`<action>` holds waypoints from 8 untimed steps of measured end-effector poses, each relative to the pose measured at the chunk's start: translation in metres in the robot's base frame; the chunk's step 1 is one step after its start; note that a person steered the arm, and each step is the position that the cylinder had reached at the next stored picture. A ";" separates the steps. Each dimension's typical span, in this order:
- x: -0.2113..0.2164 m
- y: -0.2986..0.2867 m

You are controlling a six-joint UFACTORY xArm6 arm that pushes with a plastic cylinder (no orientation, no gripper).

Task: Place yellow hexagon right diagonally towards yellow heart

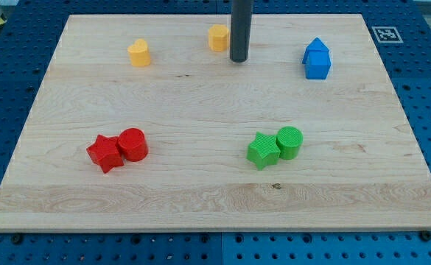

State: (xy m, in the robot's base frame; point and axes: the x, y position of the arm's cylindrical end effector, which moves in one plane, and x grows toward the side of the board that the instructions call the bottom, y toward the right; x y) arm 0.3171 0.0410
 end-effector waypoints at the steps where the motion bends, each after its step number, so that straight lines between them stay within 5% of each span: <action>1: -0.006 0.001; 8: -0.064 -0.011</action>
State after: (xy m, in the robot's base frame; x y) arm 0.2527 0.0299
